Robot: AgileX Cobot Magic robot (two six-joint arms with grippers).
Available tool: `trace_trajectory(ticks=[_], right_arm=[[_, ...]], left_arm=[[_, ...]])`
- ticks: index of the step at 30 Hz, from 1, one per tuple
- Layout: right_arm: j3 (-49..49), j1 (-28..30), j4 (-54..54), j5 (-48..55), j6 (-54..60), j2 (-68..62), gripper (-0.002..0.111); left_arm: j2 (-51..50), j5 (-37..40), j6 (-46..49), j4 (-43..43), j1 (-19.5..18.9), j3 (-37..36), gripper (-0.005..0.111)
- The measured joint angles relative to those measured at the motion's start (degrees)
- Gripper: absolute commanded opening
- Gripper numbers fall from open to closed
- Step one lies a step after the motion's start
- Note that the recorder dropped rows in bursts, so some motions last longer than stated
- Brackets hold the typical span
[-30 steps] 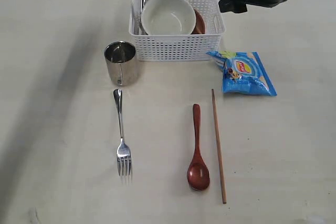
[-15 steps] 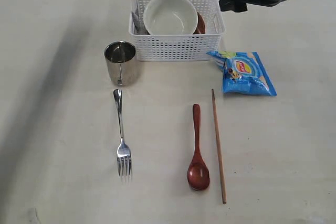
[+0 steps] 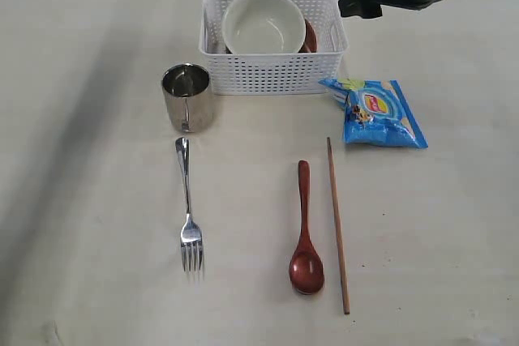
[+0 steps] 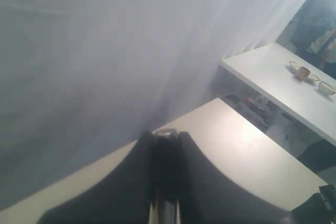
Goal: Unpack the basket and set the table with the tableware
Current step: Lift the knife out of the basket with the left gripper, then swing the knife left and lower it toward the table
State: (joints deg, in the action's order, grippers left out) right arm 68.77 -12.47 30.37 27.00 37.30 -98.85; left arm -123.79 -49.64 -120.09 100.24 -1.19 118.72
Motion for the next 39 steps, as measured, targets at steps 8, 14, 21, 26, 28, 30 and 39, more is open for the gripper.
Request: trace_trajectory(ticks=[8,14,21,26,28,30,39], right_arm=[[0.0,0.0,0.0,0.2,0.0,0.0,0.071],[0.0,0.0,0.0,0.5,0.0,0.0,0.071],[0.0,0.0,0.0,2.5,0.0,0.0,0.071],[0.0,0.0,0.0,3.6,0.0,0.0,0.071],[0.0,0.0,0.0,3.8,0.0,0.0,0.071],[0.0,0.0,0.0,4.0,0.0,0.0,0.071],[0.0,0.0,0.1,7.9,0.0,0.0,0.071]], left_arm=[[7.2,-0.4,0.0,0.0,-3.8,-8.4,0.0],[11.2,0.1,0.0,0.0,-7.3,-18.0,0.0],[20.8,10.5,0.0,0.1,-7.5,-34.9,0.0],[30.8,18.9,0.0,0.1,-6.5,-49.6,0.0],[34.5,19.5,0.0,0.1,-6.1,-54.5,0.0],[38.1,19.0,0.0,0.1,-5.3,-59.6,0.0],[46.9,22.7,2.2,0.1,-2.9,-77.4,0.0]])
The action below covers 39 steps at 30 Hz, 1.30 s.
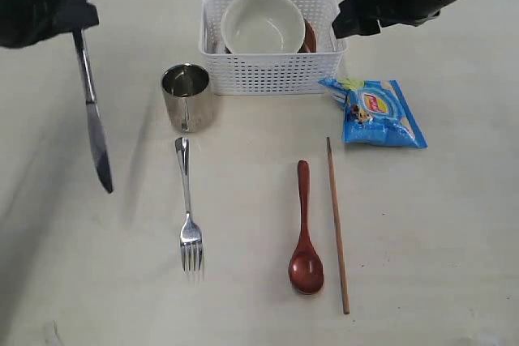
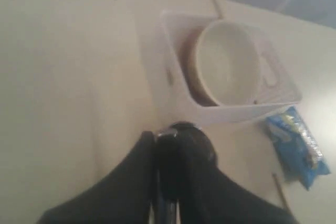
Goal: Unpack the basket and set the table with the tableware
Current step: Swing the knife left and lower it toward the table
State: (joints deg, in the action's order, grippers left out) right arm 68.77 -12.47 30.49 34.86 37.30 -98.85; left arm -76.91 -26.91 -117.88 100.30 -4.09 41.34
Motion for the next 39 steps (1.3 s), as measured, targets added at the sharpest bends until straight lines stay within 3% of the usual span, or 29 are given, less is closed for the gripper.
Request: trace_trajectory(ticks=[8,22,25,28,32,36,39], right_arm=[[0.0,0.0,0.0,1.4,0.0,0.0,0.071],[0.0,0.0,0.0,1.5,0.0,0.0,0.071],[0.0,0.0,0.0,1.5,0.0,0.0,0.071],[0.0,0.0,0.0,1.5,0.0,0.0,0.071],[0.0,0.0,0.0,1.5,0.0,0.0,0.071],[0.0,0.0,0.0,1.5,0.0,0.0,0.071],[0.0,0.0,0.0,1.5,0.0,0.0,0.071]], left_arm=[[0.7,2.8,2.4,0.0,0.0,-7.9,0.0],[10.4,-3.6,2.4,-0.1,0.0,-8.6,0.0],[12.6,-5.8,6.5,-2.9,0.0,-9.0,0.0],[13.6,-6.9,16.6,-11.8,0.0,-11.8,0.0],[13.9,-3.9,41.9,-36.7,0.0,-17.7,0.0],[13.9,7.2,68.3,-65.9,2.2,-21.1,0.0],[13.9,15.4,82.9,-78.6,5.5,-21.0,0.0]])
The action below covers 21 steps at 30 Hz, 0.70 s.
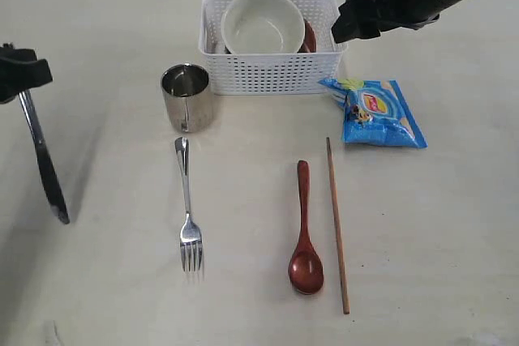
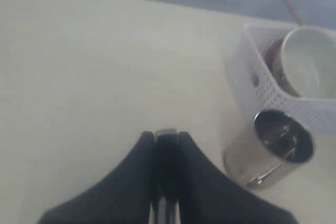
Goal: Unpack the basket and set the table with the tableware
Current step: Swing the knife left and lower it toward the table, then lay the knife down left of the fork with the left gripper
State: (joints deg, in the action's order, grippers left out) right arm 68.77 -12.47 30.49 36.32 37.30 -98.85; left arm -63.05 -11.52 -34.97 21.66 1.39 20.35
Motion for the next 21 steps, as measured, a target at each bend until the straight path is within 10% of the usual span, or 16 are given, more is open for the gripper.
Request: trace_trajectory(ticks=[10,16,21], right_arm=[[0.0,0.0,0.0,0.0,-0.3,0.0,0.071],[0.0,0.0,0.0,0.0,-0.3,0.0,0.071],[0.0,0.0,0.0,0.0,-0.3,0.0,0.071]], left_arm=[[0.0,21.8,7.2,-10.1,13.7,8.4,0.0],[-1.2,33.5,53.1,-58.4,15.0,12.6,0.0],[-8.7,33.1,51.6,-63.2,15.0,12.7,0.0]])
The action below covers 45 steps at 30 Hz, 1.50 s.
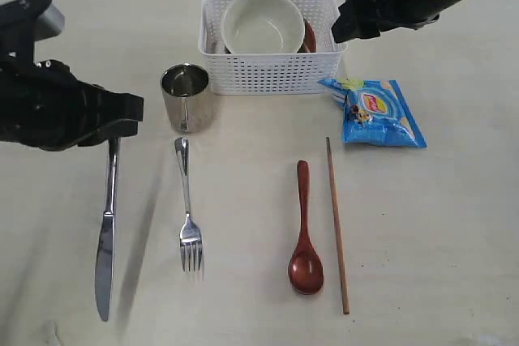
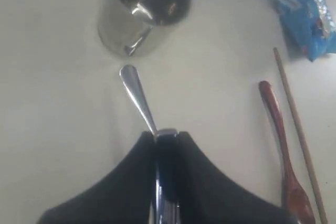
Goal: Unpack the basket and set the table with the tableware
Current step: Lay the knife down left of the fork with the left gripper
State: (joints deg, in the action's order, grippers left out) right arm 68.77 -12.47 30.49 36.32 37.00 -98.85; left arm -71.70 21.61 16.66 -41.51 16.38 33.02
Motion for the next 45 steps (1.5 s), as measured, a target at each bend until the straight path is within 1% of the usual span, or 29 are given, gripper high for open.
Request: trace_trajectory(ticks=[4,8,13,16,20,25,34,36,42,45], right_arm=[[0.0,0.0,0.0,0.0,0.0,0.0,0.071],[0.0,0.0,0.0,0.0,0.0,0.0,0.071],[0.0,0.0,0.0,0.0,0.0,0.0,0.071],[0.0,0.0,0.0,0.0,0.0,0.0,0.071],[0.0,0.0,0.0,0.0,0.0,0.0,0.071],[0.0,0.0,0.0,0.0,0.0,0.0,0.071],[0.0,0.0,0.0,0.0,-0.1,0.0,0.071],[0.0,0.0,0.0,0.0,-0.1,0.0,0.071],[0.0,0.0,0.0,0.0,-0.1,0.0,0.071],[0.0,0.0,0.0,0.0,-0.1,0.0,0.071]], left_arm=[[-9.1,-1.1,-1.4,-3.6,0.0,0.0,0.0],[-14.6,-1.5,-1.4,-5.2,0.0,0.7,0.0],[-20.8,-2.7,-1.6,-5.7,0.0,4.1,0.0],[-24.1,-3.2,-1.6,-5.7,0.0,7.4,0.0],[-26.4,-3.8,-1.6,-5.9,0.0,8.9,0.0],[-29.1,-4.1,-1.2,-5.9,0.0,9.1,0.0],[-29.9,-6.1,-0.1,-6.0,0.0,9.1,0.001],[-29.9,-6.5,-0.1,-6.0,0.0,9.1,0.005],[-29.9,-7.0,-0.1,-6.0,0.0,9.1,0.031],[-29.9,-7.2,-0.1,-6.0,0.0,9.1,0.034]])
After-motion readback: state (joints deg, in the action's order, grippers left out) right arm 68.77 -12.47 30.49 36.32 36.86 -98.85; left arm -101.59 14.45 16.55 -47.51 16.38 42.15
